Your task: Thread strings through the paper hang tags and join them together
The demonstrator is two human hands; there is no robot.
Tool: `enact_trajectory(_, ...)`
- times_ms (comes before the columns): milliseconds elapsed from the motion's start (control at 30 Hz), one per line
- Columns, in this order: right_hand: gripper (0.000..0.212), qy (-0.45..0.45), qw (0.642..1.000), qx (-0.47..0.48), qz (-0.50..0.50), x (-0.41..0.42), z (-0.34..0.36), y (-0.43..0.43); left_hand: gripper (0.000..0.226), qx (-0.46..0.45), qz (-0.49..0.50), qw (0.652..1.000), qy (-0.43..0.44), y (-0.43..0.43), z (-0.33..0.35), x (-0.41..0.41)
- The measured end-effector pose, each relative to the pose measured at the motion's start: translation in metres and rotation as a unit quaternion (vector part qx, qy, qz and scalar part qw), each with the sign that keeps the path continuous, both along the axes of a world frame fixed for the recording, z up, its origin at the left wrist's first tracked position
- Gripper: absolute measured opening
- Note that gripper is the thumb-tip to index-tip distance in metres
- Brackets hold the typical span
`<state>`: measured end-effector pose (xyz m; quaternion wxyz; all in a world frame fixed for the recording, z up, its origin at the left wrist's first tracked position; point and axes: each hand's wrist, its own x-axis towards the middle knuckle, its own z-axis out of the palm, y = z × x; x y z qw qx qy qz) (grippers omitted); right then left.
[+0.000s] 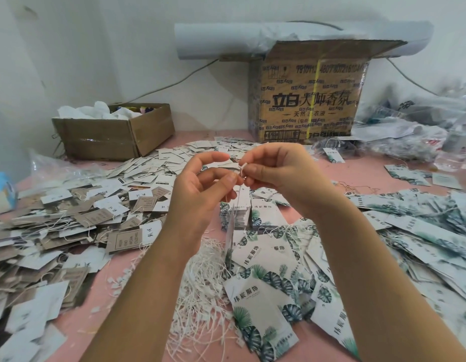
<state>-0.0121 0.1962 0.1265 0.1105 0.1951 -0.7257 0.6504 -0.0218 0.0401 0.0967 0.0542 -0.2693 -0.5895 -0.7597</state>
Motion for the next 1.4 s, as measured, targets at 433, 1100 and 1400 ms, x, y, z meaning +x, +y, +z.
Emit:
enact_trajectory(433, 0.022, -0.043, 0.997, 0.058, 0.035, 0.002, 0.000, -0.002, 0.024, -0.035, 0.031, 0.998, 0.049, 0.003, 0.000, 0.003)
enact_trajectory(1100, 0.023, -0.015, 0.994, 0.100, -0.040, 0.001, -0.002, -0.012, 0.024, -0.102, 0.159, 0.971, 0.147, 0.002, -0.001, 0.003)
enact_trajectory(1400, 0.025, 0.022, 0.996, 0.089, -0.006, 0.001, -0.002, -0.019, 0.022, -0.076, 0.120, 0.986, 0.090, -0.008, 0.001, -0.003)
